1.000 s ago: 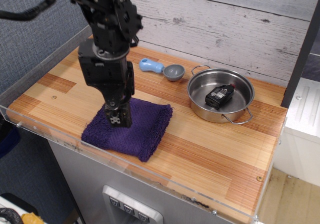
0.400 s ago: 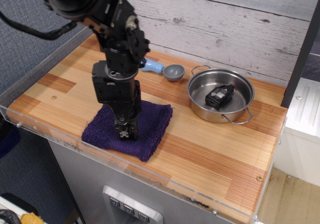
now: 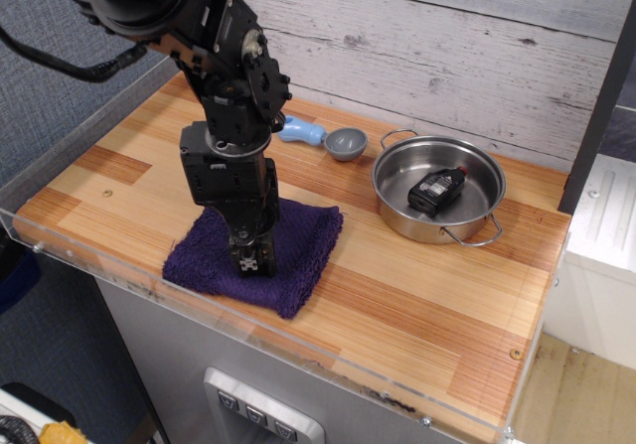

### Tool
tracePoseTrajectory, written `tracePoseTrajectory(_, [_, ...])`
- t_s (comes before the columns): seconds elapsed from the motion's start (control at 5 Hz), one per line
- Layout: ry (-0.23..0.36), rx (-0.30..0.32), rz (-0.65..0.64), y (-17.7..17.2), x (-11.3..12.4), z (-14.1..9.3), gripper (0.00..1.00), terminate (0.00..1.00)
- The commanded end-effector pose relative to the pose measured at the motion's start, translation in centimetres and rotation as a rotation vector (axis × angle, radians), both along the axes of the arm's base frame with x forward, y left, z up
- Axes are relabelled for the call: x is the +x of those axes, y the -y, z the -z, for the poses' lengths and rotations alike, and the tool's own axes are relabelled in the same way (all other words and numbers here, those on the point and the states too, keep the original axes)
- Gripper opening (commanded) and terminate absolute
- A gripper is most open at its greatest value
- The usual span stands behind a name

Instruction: Move blue cloth diagonally from bottom to top of the table

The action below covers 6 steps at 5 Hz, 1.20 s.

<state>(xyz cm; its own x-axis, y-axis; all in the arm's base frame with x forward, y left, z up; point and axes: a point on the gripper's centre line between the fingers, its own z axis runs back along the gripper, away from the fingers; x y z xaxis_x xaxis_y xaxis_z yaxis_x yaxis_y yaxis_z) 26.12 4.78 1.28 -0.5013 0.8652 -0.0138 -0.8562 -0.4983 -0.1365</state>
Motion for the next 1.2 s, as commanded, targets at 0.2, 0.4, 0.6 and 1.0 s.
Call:
tracePoseTrajectory(0.2, [-0.066,0.013,-0.099,-2.9,-0.6,1.0,1.0,0.0])
tracePoseTrajectory(0.4, [-0.072,0.026,-0.136,-4.7,0.0,1.2,1.0,0.0])
tracePoseTrajectory(0.6, [-0.065,0.037,-0.161,-6.7,1.3,1.1,1.0,0.0])
tracePoseTrajectory(1.0, [-0.045,0.051,-0.205,-10.3,3.6,0.8,1.0,0.0])
